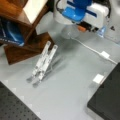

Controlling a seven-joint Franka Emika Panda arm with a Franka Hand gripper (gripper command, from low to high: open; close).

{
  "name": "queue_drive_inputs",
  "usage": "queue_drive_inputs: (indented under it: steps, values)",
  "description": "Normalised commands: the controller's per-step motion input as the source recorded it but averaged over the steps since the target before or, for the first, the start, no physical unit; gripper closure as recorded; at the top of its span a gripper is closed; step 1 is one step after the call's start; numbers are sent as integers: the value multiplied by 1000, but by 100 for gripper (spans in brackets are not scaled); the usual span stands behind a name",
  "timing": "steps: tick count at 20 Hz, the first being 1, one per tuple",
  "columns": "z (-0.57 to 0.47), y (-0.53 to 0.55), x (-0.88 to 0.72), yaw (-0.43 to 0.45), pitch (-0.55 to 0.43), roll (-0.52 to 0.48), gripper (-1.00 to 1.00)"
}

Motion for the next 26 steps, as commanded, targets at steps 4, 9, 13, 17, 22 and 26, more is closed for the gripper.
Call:
queue_drive_inputs:
  steps: [4, 9, 13, 17, 22, 26]
  values:
    - [29, -7, 35, 258, 217, -275, -100]
    - [134, -76, 198, 256, 248, -307, -100]
    - [222, -108, 348, 182, 213, -156, -100]
    - [143, -185, 500, 150, 221, -141, -100]
    - [123, -304, 656, 138, 249, -207, -100]
    - [284, -300, 732, 160, 291, -255, -100]
